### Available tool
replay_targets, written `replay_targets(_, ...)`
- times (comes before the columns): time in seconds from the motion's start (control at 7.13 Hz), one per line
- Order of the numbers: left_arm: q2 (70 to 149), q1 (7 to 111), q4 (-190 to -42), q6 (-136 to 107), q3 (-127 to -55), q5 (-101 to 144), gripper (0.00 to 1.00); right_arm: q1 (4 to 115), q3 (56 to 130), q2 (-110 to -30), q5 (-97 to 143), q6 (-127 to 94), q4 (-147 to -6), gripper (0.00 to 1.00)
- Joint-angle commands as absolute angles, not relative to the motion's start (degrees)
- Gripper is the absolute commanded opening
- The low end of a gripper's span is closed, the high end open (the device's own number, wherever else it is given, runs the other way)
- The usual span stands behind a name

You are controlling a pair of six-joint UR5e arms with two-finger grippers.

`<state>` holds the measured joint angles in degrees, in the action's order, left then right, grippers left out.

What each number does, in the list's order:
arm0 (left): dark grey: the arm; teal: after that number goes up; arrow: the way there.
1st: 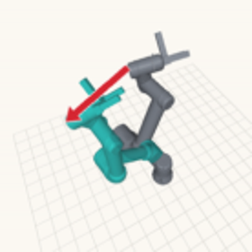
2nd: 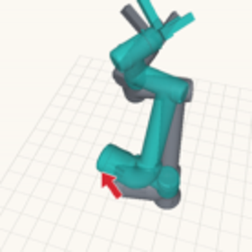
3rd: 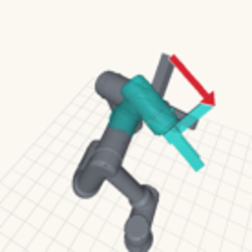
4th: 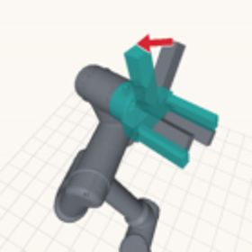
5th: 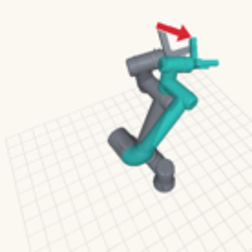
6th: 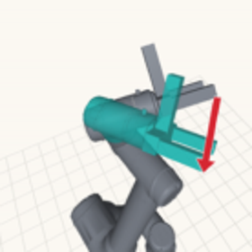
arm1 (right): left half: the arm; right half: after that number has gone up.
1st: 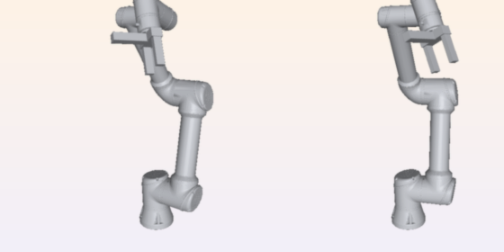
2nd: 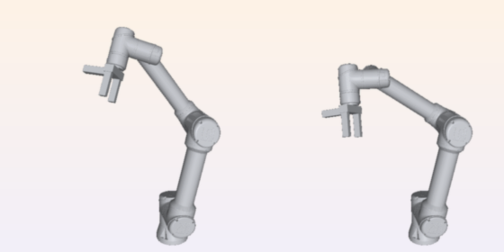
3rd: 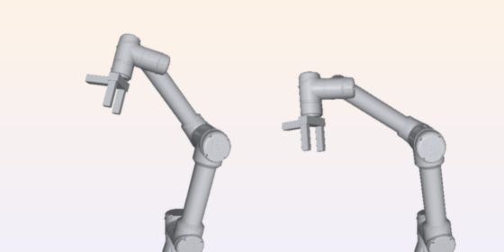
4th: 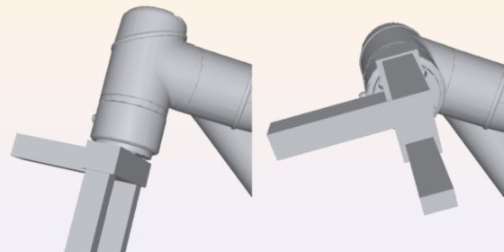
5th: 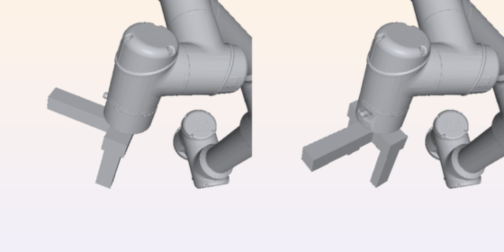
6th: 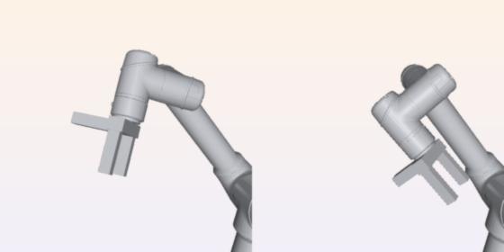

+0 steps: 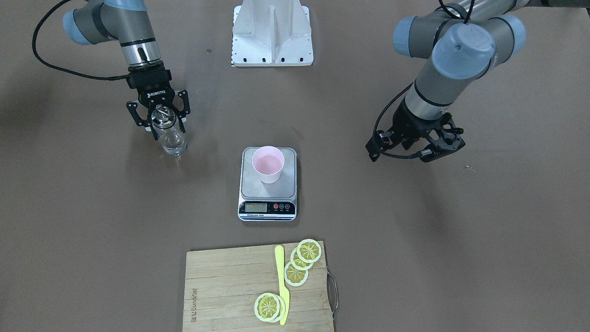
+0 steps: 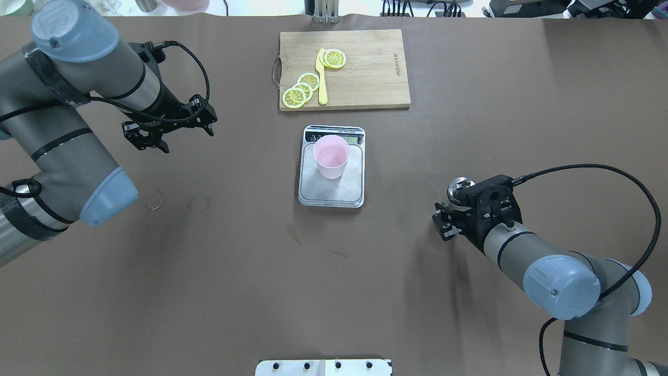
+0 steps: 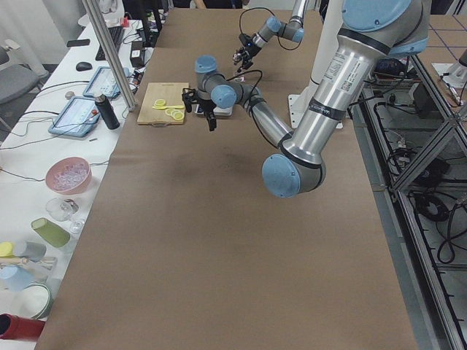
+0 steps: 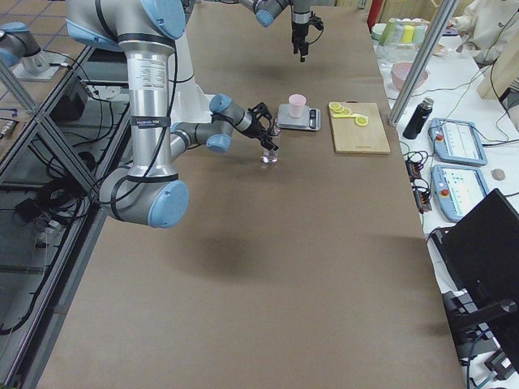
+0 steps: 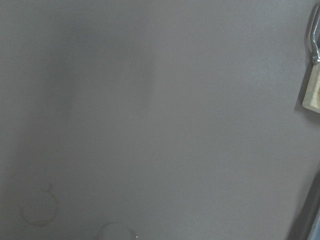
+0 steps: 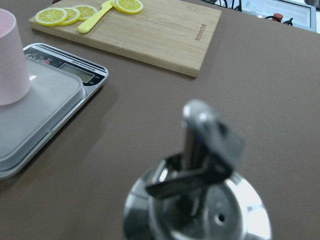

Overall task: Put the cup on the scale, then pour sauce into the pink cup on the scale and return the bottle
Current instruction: 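Lift the sauce bottle with the right gripper toward the pink cup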

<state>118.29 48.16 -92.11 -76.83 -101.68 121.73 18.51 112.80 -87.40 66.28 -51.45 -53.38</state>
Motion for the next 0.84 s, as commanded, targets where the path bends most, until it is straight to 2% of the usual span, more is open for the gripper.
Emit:
replay_targets(0.0,118.3,48.25,-92.11,-76.82,-101.78,121.73,0.98,25.79,116.17,-85.87,75.88,-47.4,-56.05,0.0)
replay_targets(0.14,118.3,48.25,-92.11,-76.82,-101.86,121.82,0.98,26.71,118.89,-85.26,76.11,-45.63,-61.64,0.0)
replay_targets(0.42,118.04,50.95,-92.02,-73.24,-102.39,122.51,0.98,27.69,119.35,-75.54,72.8,-38.43,-76.48,0.0)
replay_targets(0.7,116.03,55.87,-90.19,-60.45,-102.31,122.34,0.98,26.72,119.27,-70.16,66.22,-27.58,-86.01,0.0)
